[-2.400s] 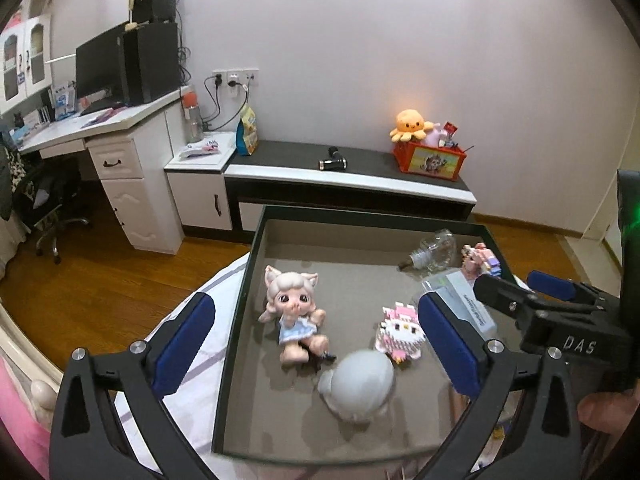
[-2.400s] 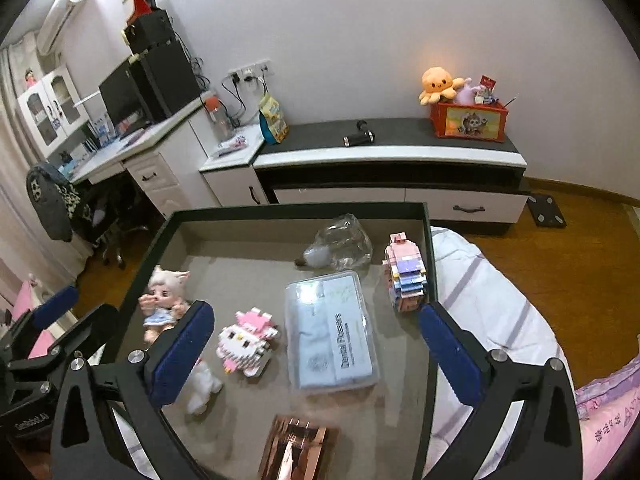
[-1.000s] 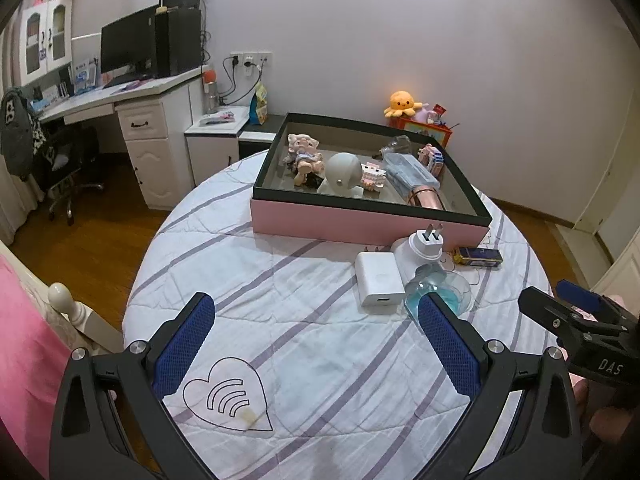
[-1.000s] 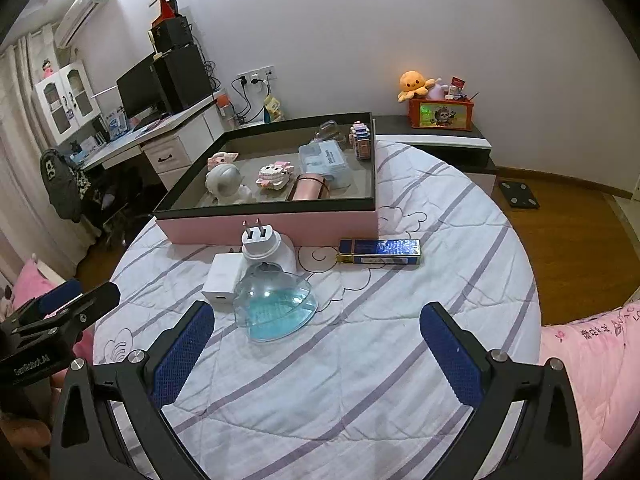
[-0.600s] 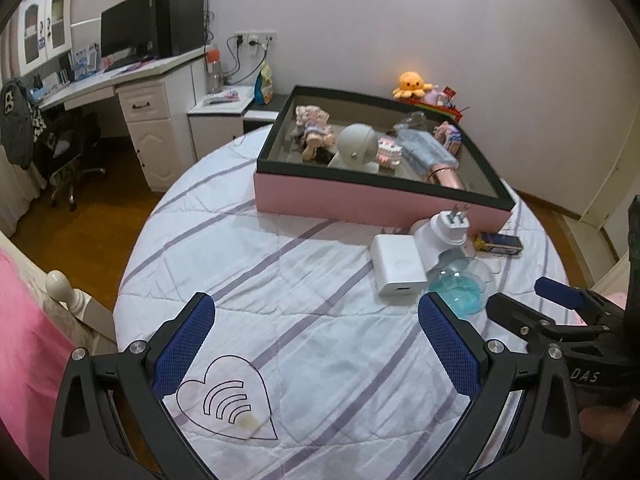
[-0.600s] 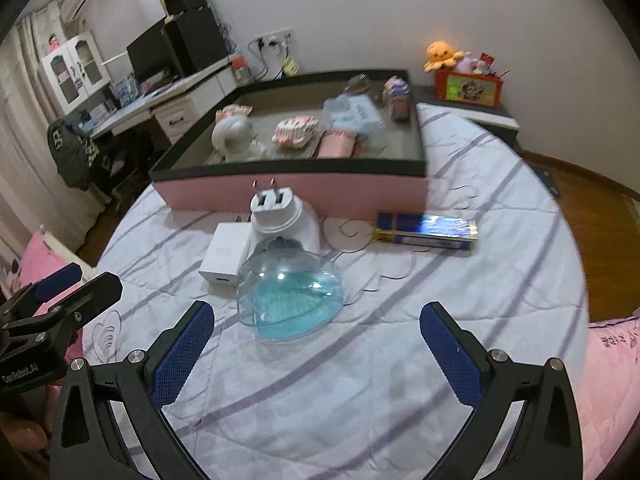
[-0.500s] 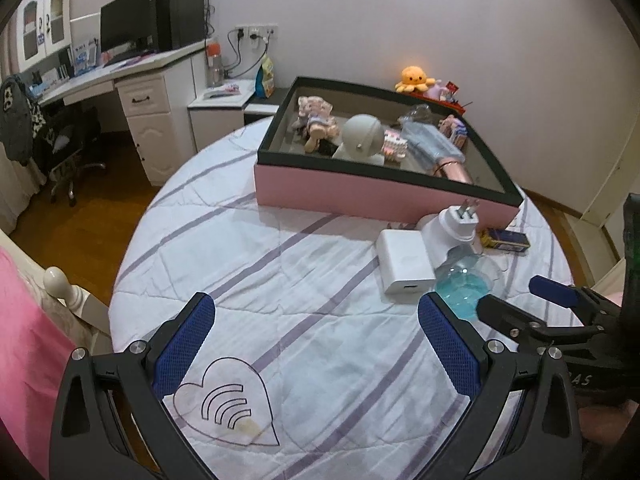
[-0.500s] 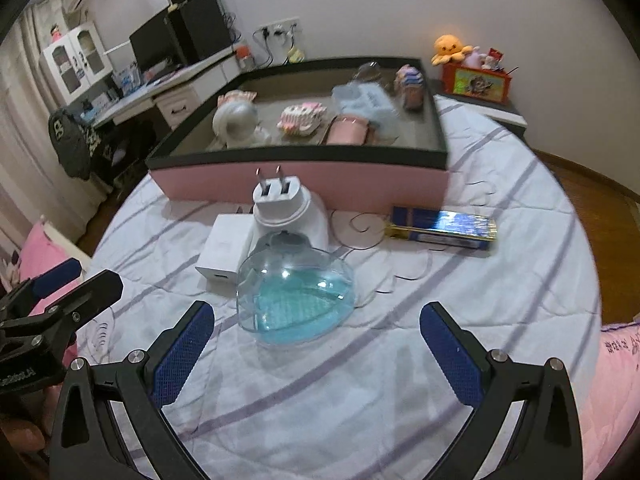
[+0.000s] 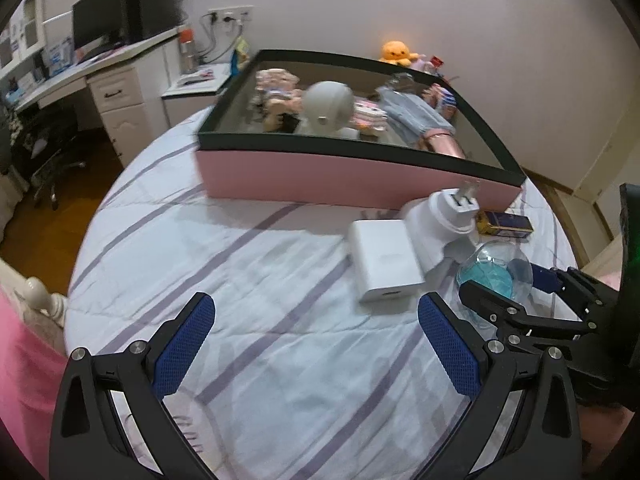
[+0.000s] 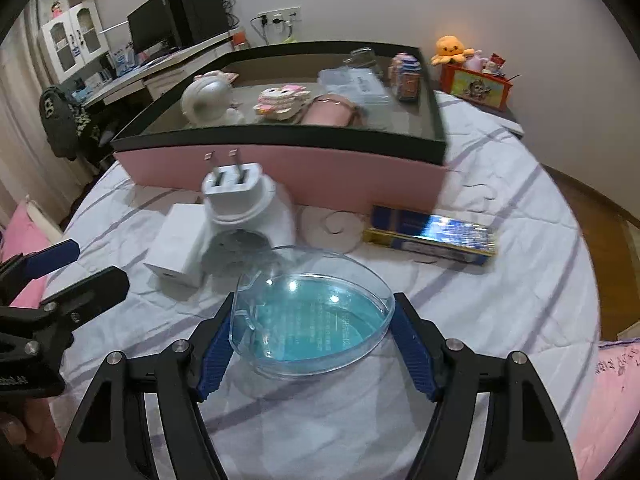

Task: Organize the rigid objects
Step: 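Grasp the white charger with the left tool while the right tool lifts the dish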

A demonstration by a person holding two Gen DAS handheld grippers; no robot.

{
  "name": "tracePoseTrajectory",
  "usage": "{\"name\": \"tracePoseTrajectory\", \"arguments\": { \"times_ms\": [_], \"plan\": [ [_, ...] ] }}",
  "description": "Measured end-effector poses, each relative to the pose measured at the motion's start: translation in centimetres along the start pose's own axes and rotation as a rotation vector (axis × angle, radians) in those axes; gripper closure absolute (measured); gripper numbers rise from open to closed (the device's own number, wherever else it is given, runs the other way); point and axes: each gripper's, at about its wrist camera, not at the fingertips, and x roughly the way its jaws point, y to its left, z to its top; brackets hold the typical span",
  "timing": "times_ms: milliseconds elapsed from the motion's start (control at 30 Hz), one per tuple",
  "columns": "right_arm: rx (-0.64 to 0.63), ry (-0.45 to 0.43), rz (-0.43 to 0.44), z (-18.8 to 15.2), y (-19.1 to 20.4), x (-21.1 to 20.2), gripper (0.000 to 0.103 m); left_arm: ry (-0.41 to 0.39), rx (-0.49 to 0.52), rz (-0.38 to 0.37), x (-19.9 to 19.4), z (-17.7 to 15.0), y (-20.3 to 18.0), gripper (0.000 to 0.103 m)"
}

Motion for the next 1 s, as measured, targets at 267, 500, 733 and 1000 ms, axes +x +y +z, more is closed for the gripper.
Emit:
{"name": "tracePoseTrajectory", "arguments": {
  "times_ms": [267,500,733,1000],
  "plan": [
    [0.045,-0.009,-0.025,0.3,-2.3,-0.6,0.029,0.017,0.047,0.019,2.8,1.6,-2.1,0.002],
    [0.071,-0.008,-0.025,0.2,-2.9,-0.5,0.029,0.022,0.060,0.058,5.5,1.6,-1.7,0.010],
    [0.078,-0.024,-0.012,0.1,-2.6,-1.4,0.029,0.015,0.083,-0.004,4.4,1.9,-1.2,0.063],
    [0.071,-0.061,-0.011,0.5,-1.9,-3.4,0.029,-0.001,0.069,-0.007,2.4,1.0,-0.1,0.063]
  ]
}}
